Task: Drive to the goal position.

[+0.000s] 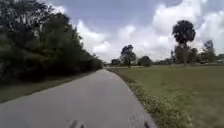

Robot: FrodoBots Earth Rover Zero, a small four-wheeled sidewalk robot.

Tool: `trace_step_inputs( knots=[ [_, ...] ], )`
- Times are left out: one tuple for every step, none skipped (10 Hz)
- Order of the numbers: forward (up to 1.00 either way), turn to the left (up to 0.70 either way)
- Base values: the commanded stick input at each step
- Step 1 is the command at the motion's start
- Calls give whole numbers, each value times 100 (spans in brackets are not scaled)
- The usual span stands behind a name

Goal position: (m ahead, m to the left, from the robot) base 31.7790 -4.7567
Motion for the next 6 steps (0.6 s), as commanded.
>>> trace_step_inputs(
  knots=[
    [85, 0],
    [85, 0],
    [85, 0],
    [85, 0],
    [85, 0],
    [85, 0]
  ],
)
